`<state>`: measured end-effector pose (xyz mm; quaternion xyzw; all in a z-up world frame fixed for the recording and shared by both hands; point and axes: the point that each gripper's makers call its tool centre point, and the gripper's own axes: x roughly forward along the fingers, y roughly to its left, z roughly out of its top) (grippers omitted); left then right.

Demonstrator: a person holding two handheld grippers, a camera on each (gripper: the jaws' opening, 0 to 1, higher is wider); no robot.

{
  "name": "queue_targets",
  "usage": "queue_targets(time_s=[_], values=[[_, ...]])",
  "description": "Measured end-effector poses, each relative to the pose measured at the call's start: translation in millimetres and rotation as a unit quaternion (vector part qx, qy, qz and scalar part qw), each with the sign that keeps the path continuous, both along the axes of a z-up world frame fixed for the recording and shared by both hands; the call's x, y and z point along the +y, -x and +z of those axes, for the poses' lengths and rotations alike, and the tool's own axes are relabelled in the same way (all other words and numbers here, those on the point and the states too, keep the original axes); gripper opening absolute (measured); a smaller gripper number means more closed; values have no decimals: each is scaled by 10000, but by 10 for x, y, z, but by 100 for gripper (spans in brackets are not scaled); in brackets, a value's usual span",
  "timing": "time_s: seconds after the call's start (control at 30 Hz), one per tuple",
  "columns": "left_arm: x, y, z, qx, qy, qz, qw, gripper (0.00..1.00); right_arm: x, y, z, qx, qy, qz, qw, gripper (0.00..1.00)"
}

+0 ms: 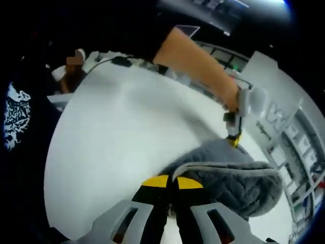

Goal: Open the folded towel by lifting each exposed corner and separating the folded layers until the towel lies flat within the target outline without major curled edges

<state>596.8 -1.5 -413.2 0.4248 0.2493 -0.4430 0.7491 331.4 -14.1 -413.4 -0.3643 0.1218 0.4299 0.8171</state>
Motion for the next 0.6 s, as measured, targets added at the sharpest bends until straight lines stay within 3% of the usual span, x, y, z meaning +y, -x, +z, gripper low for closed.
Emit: queue_targets(time_s=[0.6], values=[[-98, -104, 6, -58, -193, -133, 9997, 2, 120, -66, 8, -44, -42, 86, 9999, 0]])
